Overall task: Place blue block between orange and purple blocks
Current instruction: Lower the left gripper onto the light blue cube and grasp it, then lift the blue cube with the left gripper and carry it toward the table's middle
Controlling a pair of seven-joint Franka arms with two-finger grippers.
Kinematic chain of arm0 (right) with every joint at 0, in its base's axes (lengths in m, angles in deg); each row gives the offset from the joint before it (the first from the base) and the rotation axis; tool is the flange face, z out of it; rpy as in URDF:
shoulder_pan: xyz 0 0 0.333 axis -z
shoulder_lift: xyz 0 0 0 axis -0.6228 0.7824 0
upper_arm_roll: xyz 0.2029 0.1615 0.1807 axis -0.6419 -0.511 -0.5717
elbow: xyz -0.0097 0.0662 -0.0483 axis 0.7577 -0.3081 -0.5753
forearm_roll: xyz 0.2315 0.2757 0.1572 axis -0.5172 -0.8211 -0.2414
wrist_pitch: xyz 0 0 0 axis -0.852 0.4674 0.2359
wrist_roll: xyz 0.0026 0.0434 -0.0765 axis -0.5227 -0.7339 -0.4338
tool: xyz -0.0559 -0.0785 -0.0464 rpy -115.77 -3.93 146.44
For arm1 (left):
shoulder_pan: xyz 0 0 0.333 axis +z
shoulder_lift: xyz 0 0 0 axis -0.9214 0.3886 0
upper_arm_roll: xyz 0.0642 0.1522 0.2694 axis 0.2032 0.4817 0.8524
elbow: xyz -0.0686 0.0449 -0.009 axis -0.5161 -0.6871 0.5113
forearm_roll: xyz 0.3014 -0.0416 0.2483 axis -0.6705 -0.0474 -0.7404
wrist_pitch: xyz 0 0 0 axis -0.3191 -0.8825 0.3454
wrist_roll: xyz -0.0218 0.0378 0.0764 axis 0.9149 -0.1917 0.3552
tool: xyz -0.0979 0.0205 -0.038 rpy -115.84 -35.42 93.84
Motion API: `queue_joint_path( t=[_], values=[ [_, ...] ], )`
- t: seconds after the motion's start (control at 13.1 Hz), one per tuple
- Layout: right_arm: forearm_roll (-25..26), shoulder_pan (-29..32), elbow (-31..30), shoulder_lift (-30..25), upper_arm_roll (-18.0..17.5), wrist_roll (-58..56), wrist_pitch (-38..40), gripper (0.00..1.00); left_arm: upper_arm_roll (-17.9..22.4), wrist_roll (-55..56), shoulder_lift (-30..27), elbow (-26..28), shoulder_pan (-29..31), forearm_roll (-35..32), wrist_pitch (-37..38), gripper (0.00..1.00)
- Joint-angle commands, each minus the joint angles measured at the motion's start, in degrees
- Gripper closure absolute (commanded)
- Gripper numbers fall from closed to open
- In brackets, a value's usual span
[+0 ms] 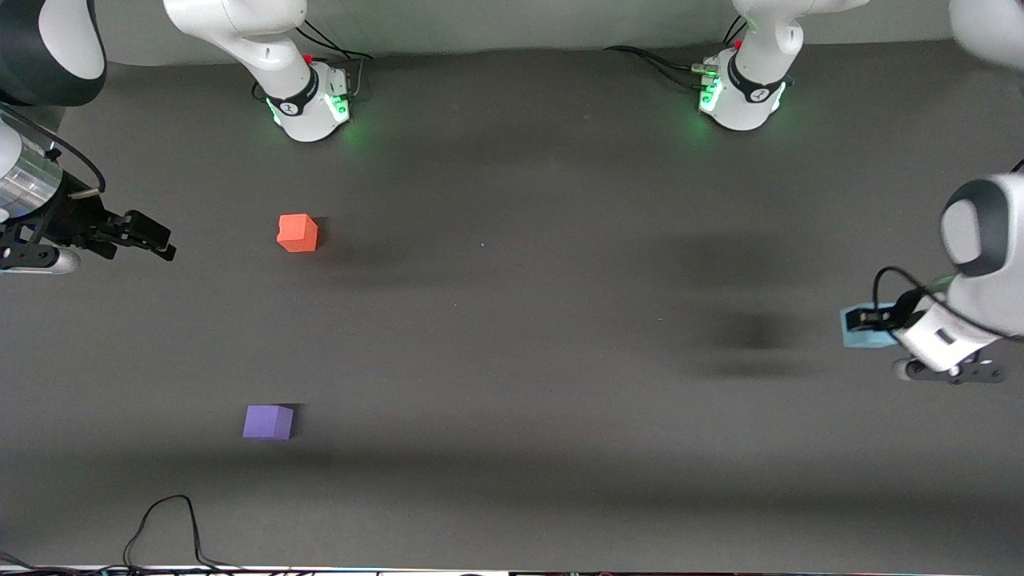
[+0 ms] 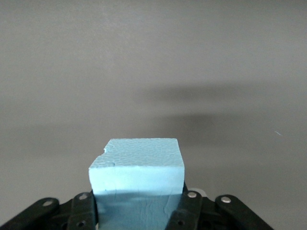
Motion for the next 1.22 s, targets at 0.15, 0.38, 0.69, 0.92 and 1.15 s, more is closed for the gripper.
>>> queue_joint_path(
  t=[0.15,0.38,0.69,0.92,1.15],
  values=[
    [-0.17,0.1,-1.83,-1.5,0.06,-1.35,-0.83,0.0,-4.59,24.77,1.25,-9.32,-12.78,0.23,8.41,0.57],
    [-0.17,0.1,-3.58,-2.29,0.15,-1.44,-0.83,0.0,-10.14,43.85,4.92,-13.87,-22.62,-0.03,6.05,0.57],
    [-0.17,0.1,-3.68,-2.64,0.5,-3.81,-0.91,0.0,-9.98,57.25,12.91,-20.83,-38.0,-0.47,-0.88,0.58],
    [-0.17,0.19,-3.68,-2.12,0.59,-3.9,-2.14,0.0,-9.54,63.5,23.18,-28.2,-45.06,-4.33,-4.95,0.59],
    [-0.17,0.1,-3.68,-1.68,1.03,-3.81,-3.37,0.0,-9.45,64.04,30.58,-29.37,-47.09,-6.01,-11.35,0.59]
  ],
)
